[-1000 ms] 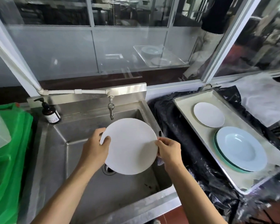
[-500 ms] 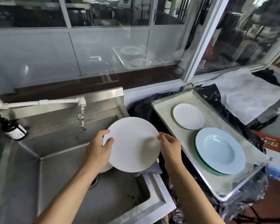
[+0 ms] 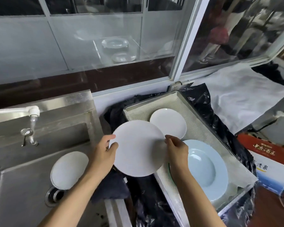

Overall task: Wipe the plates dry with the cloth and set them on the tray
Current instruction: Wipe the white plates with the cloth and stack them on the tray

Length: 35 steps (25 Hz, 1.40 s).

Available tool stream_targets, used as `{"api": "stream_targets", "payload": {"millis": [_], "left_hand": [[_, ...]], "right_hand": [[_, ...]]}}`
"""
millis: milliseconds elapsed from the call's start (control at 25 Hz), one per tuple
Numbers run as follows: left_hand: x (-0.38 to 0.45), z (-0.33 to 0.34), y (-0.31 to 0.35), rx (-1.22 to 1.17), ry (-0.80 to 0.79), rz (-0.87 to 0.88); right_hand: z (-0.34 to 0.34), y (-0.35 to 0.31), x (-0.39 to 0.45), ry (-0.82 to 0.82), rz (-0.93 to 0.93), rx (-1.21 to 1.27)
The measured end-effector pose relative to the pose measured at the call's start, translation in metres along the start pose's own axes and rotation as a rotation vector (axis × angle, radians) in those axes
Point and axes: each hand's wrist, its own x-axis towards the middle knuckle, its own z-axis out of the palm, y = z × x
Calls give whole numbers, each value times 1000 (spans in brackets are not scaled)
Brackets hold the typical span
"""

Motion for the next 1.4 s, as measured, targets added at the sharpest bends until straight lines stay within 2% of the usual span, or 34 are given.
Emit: {"api": "stream_targets", "payload": {"millis": [320,600,880,1400], "left_hand": [[66,123,31,-66,-54,-64],[122,191,33,-71,-53,-92],[154,226,27,6,-85,-101],[145,234,21,149,-121,-107]], "right_hand": [[-41,14,131,87,42,-8],[-39,29,204,94,46,-11],[-34,41,247,99,22,-24],[-28,53,250,83,-12,-131]]}}
